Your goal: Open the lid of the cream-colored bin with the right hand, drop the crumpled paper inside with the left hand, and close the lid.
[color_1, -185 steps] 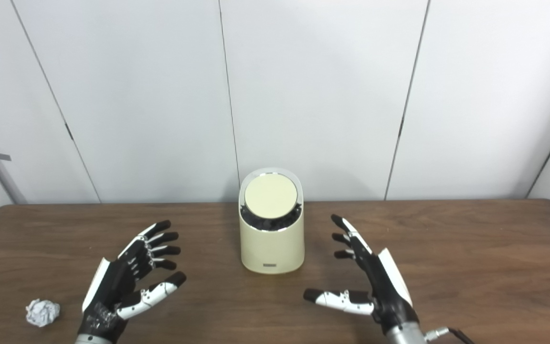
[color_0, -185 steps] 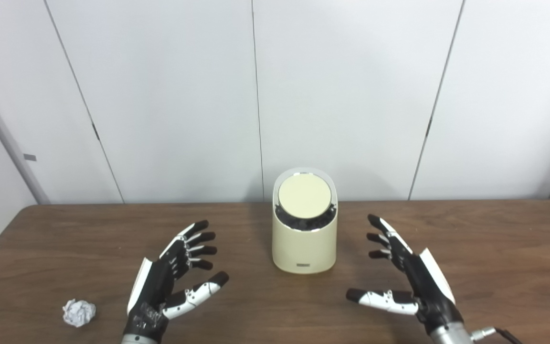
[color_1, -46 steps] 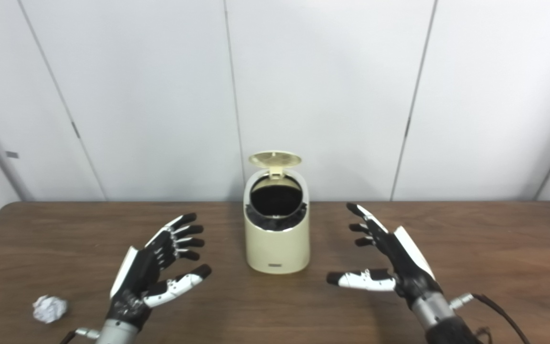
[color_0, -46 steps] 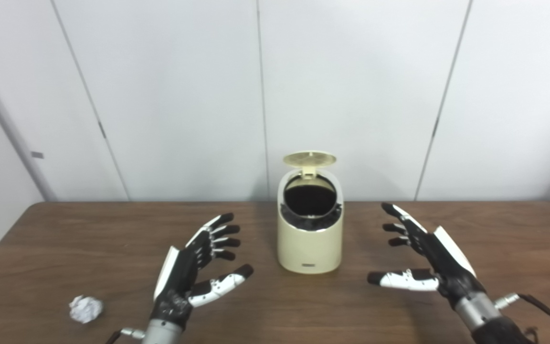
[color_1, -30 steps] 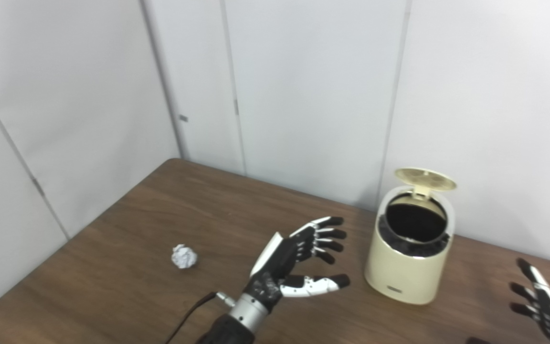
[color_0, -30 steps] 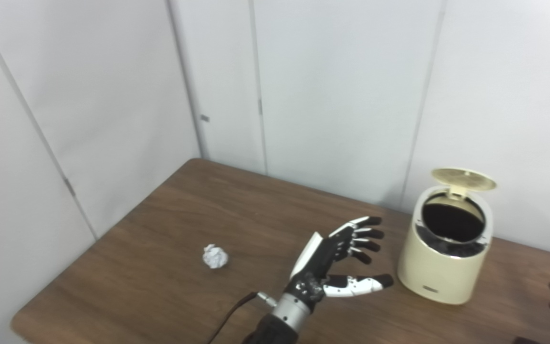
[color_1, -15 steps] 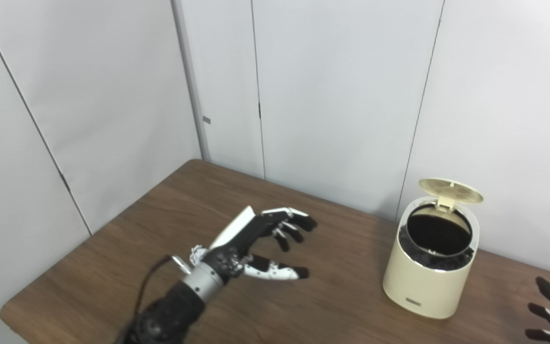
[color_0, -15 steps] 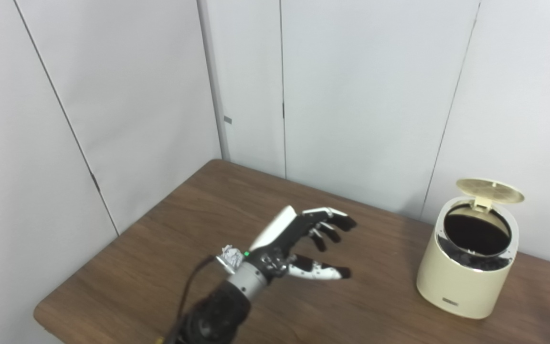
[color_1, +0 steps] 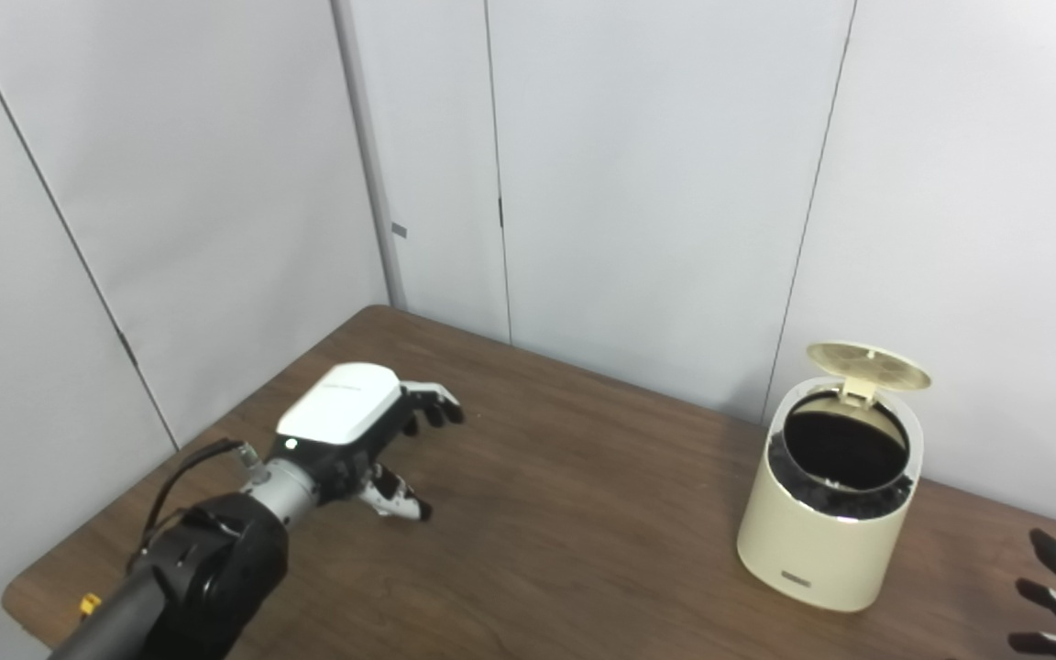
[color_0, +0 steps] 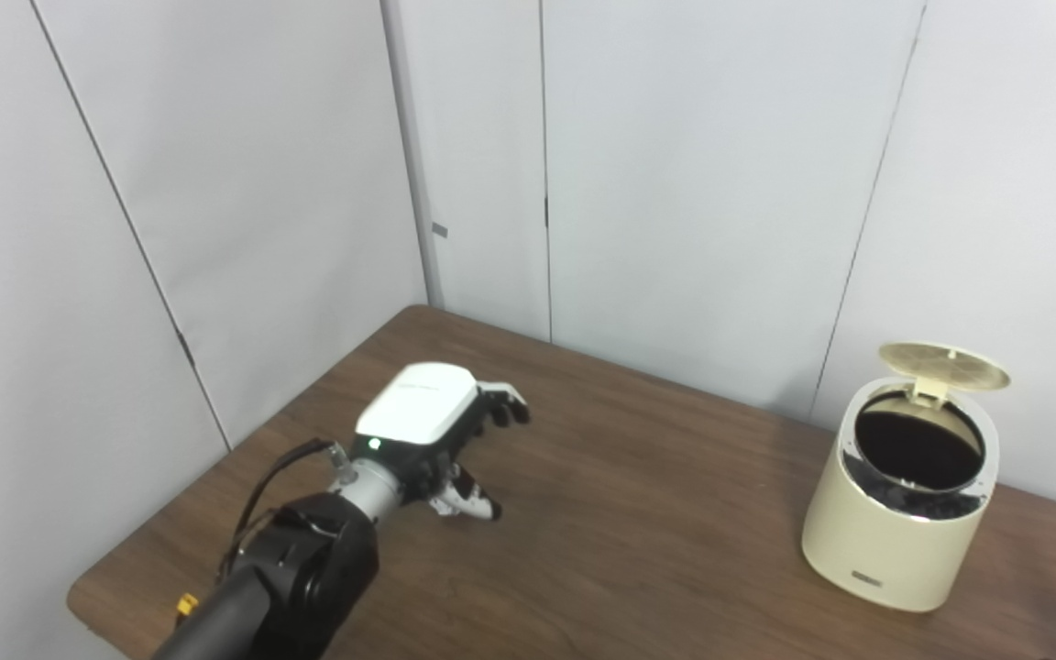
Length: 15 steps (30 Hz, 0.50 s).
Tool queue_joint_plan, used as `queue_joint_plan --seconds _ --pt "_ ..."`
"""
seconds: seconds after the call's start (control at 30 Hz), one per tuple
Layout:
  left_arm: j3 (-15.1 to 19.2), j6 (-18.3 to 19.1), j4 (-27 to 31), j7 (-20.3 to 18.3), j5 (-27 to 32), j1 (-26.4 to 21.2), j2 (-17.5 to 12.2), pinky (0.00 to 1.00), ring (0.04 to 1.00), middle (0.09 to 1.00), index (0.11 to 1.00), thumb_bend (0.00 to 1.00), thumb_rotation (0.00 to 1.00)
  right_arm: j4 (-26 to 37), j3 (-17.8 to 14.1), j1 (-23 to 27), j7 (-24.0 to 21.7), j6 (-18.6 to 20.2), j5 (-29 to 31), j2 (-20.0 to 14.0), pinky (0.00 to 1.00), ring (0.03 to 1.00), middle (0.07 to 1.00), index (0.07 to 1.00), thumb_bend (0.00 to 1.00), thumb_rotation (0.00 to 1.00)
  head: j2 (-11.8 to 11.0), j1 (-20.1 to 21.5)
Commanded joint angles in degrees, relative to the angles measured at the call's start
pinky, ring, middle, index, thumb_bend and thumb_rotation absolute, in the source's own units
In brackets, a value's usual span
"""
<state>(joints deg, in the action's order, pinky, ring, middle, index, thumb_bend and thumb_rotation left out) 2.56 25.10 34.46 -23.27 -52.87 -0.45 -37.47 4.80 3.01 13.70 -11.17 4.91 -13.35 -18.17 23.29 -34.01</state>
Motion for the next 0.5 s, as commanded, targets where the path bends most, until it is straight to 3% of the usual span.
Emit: queue_joint_plan --seconds 0.0,0.2,0.4,0.47 --pt "1.20 -0.91 0.57 -0.98 -4.53 -0.37 -2.66 0.51 0.657 0.696 0.714 0.87 0.10 1.20 -0.24 2.53 0.26 -2.48 0.36 -0.85 0.65 0.882 0.971 0.948 0.89 0.45 0.03 0.08" --pt "3.13 -2.42 -0.91 -4.97 -8.74 0.08 -3.80 0.54 0.725 0.730 0.733 0.91 0.16 1.46 -0.17 2.45 0.20 -2.14 0.26 -0.83 0.62 0.874 0.965 0.941 0.90 0.46 0.41 -0.08" --pt "4.17 -3.62 -3.09 -7.26 -9.96 -0.26 -3.34 0.55 0.690 0.718 0.735 0.92 0.17 1.61 0.16 2.28 0.18 -1.99 -0.08 -0.83 0.61 0.872 0.971 0.952 0.89 0.47 0.61 0.16" --pt "4.09 -4.10 -4.32 -7.20 -10.90 -0.33 -3.01 0.53 0.672 0.709 0.730 0.91 0.19 1.62 0.31 2.23 0.08 -2.13 -0.19 -1.00 0.56 0.866 0.972 0.957 0.88 0.48 0.61 0.16"
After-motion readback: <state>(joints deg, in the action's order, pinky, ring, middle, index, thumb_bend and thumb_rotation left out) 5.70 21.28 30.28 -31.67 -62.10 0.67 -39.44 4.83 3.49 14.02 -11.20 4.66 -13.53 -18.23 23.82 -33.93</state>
